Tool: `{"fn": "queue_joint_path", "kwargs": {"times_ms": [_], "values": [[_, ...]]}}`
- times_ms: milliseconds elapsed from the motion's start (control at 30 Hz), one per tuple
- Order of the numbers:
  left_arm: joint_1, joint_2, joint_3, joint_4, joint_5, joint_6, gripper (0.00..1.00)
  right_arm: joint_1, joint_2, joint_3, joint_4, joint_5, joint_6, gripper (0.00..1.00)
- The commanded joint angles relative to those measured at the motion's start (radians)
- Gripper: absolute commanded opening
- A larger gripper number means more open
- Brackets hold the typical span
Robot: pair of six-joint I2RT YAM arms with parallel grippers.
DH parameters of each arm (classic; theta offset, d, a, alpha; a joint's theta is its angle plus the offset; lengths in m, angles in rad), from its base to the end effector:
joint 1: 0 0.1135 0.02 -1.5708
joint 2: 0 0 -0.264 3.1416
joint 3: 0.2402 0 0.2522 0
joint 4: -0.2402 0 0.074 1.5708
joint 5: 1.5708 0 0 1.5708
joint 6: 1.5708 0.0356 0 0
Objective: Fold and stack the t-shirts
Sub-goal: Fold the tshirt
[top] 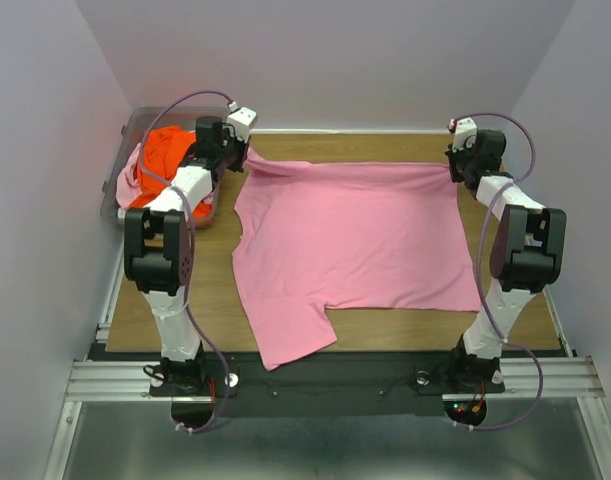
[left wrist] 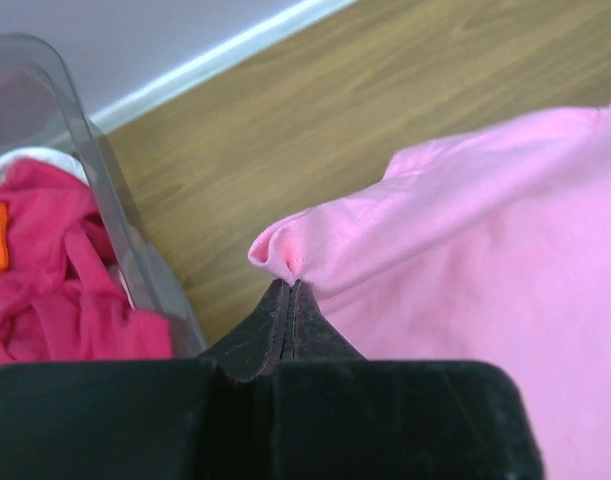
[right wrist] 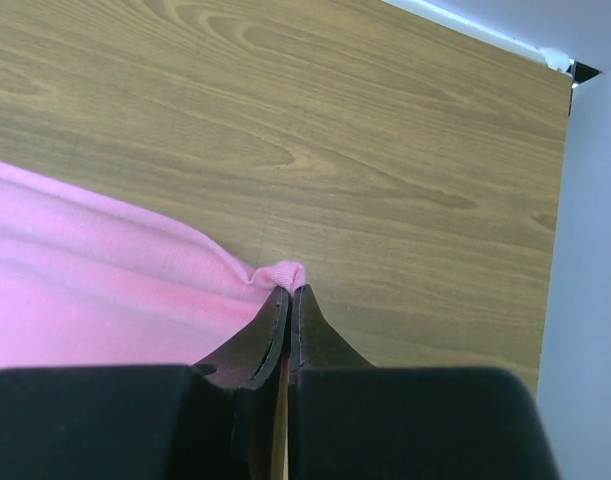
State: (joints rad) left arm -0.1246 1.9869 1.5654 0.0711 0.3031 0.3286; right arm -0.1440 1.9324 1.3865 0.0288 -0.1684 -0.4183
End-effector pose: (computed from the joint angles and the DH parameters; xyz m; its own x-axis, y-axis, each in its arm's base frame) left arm 0.4712 -0.0697 0.2724 -0.1943 0.3348 -0.9220 0.4855 0.8496 0.2061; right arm 0.4449 -0.0585 0.2306 -0.4460 -0.3400 -0.8280 -0.2012 0.9395 -0.2774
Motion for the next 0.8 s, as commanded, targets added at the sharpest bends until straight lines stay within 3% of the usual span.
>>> {"fn": "queue_joint_path", "kwargs": {"times_ms": [0,300,767], "values": [[-0.052,-0.227,-0.109,0.013,-0.027,0.064,0.0,-0.016,-0.078,-0.003,0.042,-0.028,0.0,0.01],[-0.182,-0.379,-0.261,-0.097,-0.231,0.053,0.0,-0.039,-0.165,-0.078,0.03,-0.072,-0.028,0.01],[-0.205,-0.487,-0.47,-0.218,-0.223,0.029,0.0,-0.081,-0.196,-0.201,0.01,-0.146,-0.157,0.01]]}}
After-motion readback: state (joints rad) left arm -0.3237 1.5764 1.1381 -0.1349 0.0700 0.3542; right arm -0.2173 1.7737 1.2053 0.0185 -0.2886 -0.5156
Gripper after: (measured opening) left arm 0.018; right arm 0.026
